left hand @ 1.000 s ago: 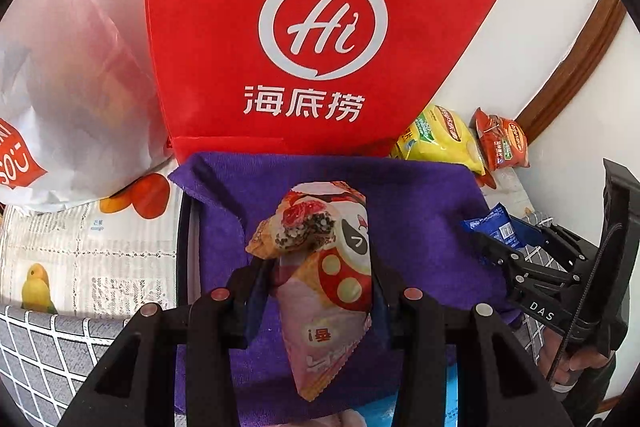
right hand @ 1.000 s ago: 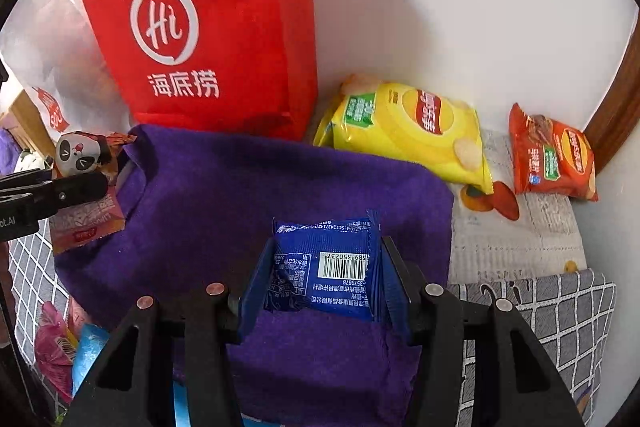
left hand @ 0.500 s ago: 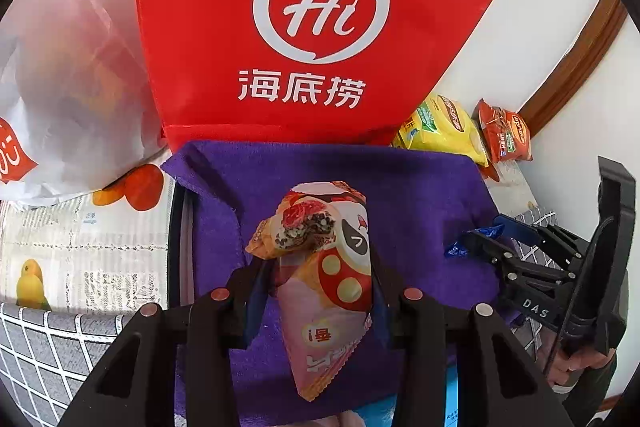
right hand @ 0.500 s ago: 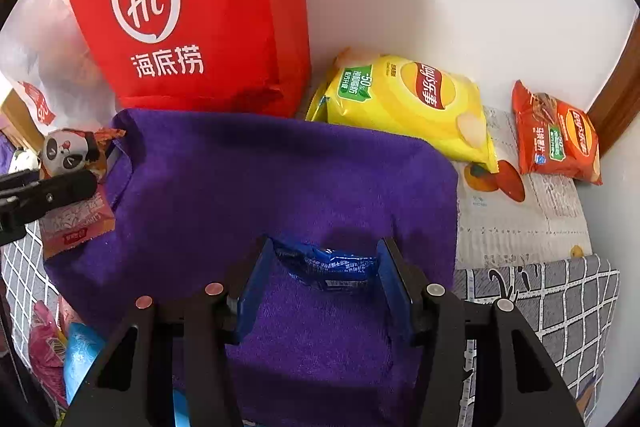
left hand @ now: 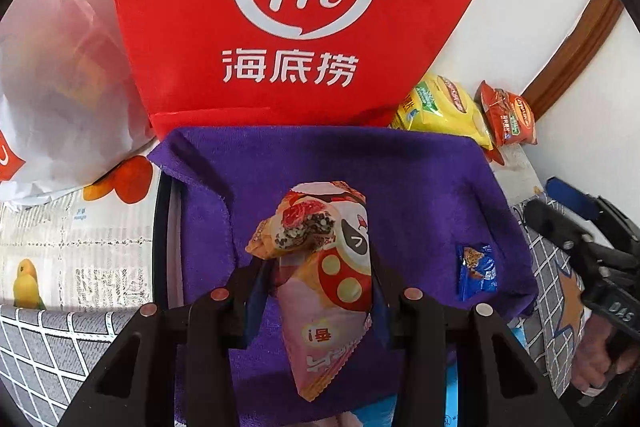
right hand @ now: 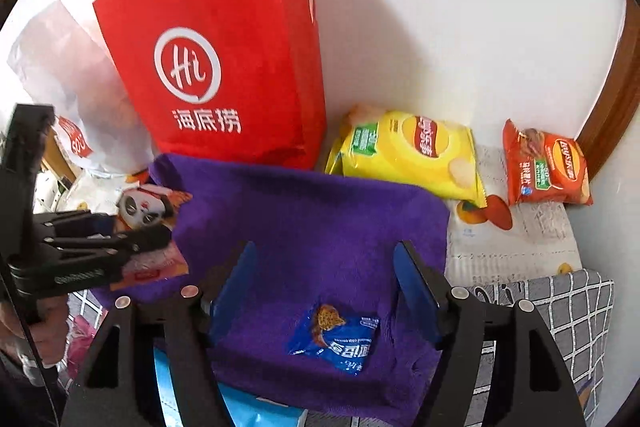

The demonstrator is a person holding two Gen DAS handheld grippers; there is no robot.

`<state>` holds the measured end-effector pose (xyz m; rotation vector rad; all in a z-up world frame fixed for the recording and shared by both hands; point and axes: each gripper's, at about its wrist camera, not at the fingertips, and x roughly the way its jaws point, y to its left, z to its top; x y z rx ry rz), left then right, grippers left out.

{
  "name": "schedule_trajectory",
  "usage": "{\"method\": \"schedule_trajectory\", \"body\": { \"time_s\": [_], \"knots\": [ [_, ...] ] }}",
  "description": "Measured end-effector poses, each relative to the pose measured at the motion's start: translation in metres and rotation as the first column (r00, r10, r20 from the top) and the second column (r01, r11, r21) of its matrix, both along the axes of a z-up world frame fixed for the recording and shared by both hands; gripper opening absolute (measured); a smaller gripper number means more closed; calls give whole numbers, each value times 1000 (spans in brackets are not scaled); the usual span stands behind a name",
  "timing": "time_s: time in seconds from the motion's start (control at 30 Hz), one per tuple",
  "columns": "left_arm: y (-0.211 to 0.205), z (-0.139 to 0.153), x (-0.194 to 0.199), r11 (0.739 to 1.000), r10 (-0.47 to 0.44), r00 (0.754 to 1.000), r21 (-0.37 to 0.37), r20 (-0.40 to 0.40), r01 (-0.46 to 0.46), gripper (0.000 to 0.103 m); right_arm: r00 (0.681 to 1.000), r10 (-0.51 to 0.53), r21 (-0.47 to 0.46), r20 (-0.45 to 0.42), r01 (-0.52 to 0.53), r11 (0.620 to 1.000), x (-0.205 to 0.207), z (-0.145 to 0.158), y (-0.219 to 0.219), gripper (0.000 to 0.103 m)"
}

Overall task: Organize snacks
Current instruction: 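Open the right tool to drop the blue packet while the left releases the pouch onto the cloth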

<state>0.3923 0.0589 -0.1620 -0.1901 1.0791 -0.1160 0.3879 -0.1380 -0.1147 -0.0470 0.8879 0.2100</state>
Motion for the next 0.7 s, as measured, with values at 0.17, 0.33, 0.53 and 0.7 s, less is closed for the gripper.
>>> {"method": "schedule_trajectory", "body": {
  "time_s": [0.17, 0.33, 0.53, 0.7],
  "knots": [
    [0, -2, 0, 1000, -8, 1000, -2, -11, 8, 43, 1000, -5, 11, 20, 5, 1000, -3, 6, -3, 71],
    [-4, 4, -2, 1000, -19, 1000, 15, 8, 19, 57, 1000, -19, 40, 25, 18, 999, -4, 10, -6, 72],
    [-6, 22, -9, 999, -38, 998, 7, 57, 37, 69, 998, -46, 45, 38, 44, 998, -9, 17, -5, 72],
    [-3, 40, -18, 999, -38, 994, 4, 102, 37, 71, 993, -72, 28, 89, 69, 997, -25, 26, -1, 74]
  ]
}}
